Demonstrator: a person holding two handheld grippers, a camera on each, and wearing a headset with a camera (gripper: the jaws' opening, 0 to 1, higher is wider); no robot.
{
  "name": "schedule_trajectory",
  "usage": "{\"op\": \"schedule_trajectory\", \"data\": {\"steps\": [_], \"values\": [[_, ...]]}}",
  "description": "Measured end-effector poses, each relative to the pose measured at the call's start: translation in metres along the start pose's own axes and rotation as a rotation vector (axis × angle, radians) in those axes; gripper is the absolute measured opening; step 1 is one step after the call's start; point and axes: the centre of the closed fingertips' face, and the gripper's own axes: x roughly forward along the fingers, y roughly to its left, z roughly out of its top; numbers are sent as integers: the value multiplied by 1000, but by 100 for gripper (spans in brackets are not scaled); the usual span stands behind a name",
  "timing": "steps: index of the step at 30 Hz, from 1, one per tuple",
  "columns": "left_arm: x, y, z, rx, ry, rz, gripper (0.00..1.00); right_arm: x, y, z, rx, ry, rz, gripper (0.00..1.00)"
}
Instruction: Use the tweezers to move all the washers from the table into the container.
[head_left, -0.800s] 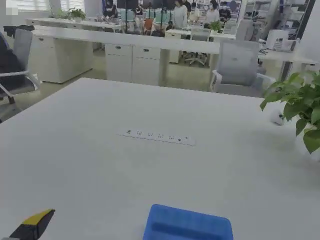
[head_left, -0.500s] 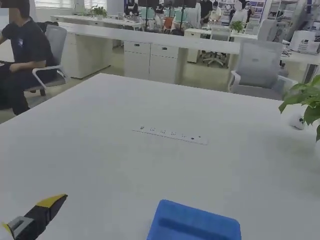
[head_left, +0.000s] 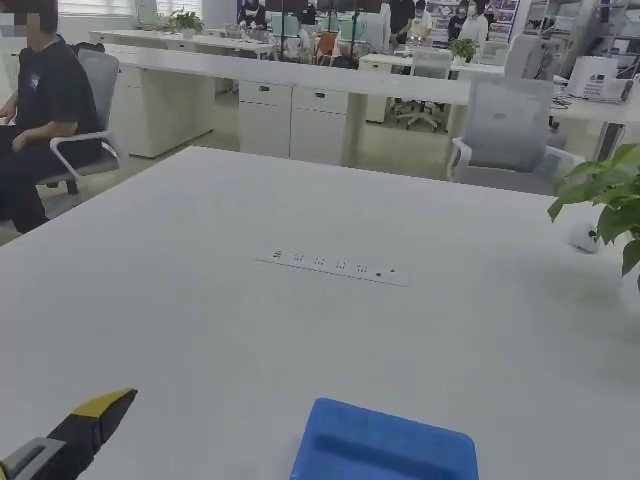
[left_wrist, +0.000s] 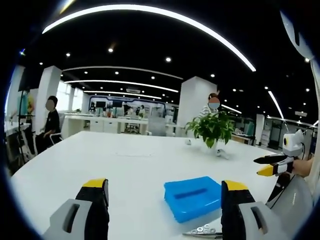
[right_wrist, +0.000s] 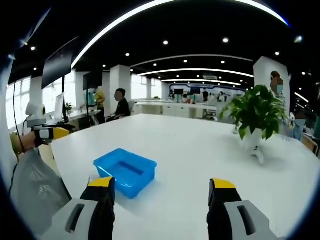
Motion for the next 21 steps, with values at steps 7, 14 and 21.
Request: {"op": "schedule_trajectory", "data": {"steps": [7, 14, 21], "values": [[1, -2, -4, 9, 21, -10, 94, -2, -3, -1, -12, 3, -17, 74], [1, 0, -7, -6, 28, -16, 93, -2, -3, 0, -19, 2, -20, 73], [0, 4, -8, -10, 31, -2, 92, -2, -2, 0, -15, 4, -14, 73]]}}
